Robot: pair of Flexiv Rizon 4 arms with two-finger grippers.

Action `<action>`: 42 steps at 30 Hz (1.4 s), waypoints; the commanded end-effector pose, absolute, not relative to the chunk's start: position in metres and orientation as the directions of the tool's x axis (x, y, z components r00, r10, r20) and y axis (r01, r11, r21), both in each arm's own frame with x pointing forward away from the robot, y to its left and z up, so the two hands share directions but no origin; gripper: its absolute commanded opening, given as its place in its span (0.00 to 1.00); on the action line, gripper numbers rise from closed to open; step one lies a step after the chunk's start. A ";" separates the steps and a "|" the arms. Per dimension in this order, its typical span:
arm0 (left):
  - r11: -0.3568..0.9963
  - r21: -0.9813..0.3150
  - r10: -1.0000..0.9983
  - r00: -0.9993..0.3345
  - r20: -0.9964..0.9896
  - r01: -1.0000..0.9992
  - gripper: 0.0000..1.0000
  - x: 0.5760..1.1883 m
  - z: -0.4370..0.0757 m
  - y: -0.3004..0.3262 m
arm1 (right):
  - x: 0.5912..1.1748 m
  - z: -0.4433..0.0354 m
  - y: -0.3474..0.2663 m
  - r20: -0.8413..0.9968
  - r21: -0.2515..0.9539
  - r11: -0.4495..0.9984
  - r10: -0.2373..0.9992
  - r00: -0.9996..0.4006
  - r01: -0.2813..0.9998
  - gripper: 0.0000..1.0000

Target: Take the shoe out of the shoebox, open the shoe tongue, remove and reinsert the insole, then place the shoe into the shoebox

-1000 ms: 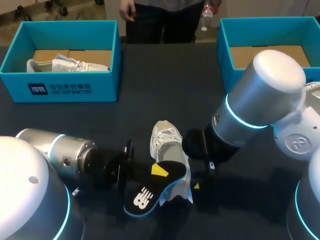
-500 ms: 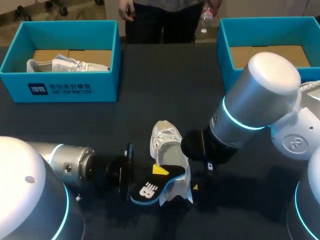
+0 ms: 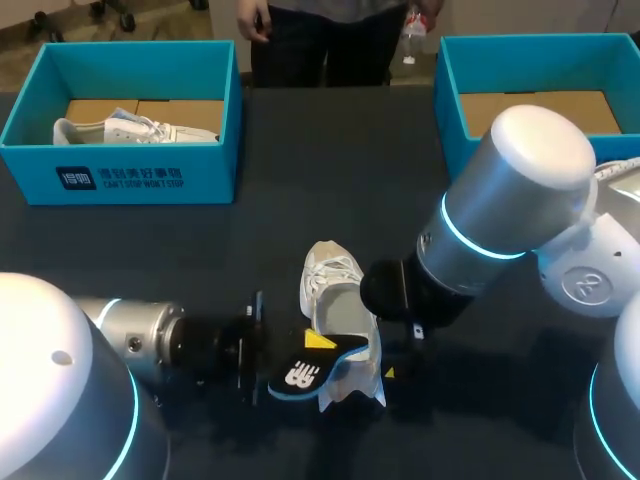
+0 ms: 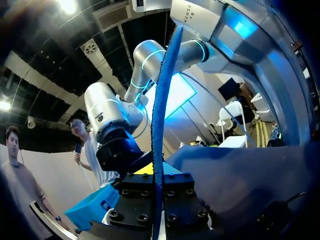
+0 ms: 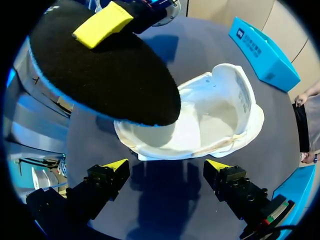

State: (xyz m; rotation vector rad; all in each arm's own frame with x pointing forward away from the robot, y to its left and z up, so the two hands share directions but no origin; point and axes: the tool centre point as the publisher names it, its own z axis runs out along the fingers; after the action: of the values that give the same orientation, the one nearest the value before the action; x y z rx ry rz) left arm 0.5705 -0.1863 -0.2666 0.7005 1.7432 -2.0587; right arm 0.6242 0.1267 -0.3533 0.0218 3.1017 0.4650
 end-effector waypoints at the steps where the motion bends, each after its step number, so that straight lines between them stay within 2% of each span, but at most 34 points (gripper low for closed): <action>1: -0.188 -0.803 0.029 -0.814 -0.581 0.566 0.00 0.565 -0.267 -0.190 | 0.625 -0.352 0.128 0.000 0.280 0.960 0.011 -1.000 0.010 1.00; 30: -0.177 -0.798 0.029 -0.807 -0.590 0.576 0.00 0.559 -0.259 -0.209 | 0.625 -0.352 0.128 0.000 0.280 0.960 0.011 -1.000 0.010 1.00; 42: -0.164 -0.852 -0.011 -0.865 -0.502 0.497 0.00 0.566 -0.268 -0.216 | 0.625 -0.352 0.128 0.000 0.280 0.960 0.011 -1.000 0.010 1.00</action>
State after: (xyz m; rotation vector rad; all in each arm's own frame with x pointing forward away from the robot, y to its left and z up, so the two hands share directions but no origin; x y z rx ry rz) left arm 0.5674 -0.2109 -0.2672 0.5643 1.7691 -2.0918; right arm 0.6253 0.1271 -0.3507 0.0157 3.1101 0.4462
